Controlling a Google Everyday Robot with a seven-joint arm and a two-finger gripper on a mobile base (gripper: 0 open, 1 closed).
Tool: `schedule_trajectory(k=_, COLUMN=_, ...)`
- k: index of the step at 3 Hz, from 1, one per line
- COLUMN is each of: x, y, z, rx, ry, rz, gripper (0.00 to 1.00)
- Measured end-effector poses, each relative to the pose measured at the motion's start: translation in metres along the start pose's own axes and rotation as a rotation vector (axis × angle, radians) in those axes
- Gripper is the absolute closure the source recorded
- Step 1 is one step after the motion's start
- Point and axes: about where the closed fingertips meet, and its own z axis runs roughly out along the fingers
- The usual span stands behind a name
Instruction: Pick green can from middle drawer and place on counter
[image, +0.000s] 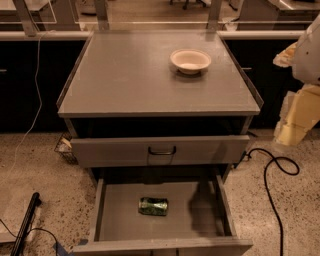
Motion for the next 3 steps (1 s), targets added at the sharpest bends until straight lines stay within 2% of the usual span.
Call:
schedule_trajectory(k=1, x=0.004, y=0.009, z=0.023, rx=-0.049, ry=-0.046, rz=0.036, gripper=0.00)
schedule_trajectory(k=2, x=0.009, y=0.029, z=0.049, rx=-0.087, ry=-0.140, rz=0.054, gripper=0.00)
schedule_trajectory(k=3, x=0.017, y=0.047, z=0.080, rx=-0.095, ry=-0.260, rz=0.048, gripper=0.00)
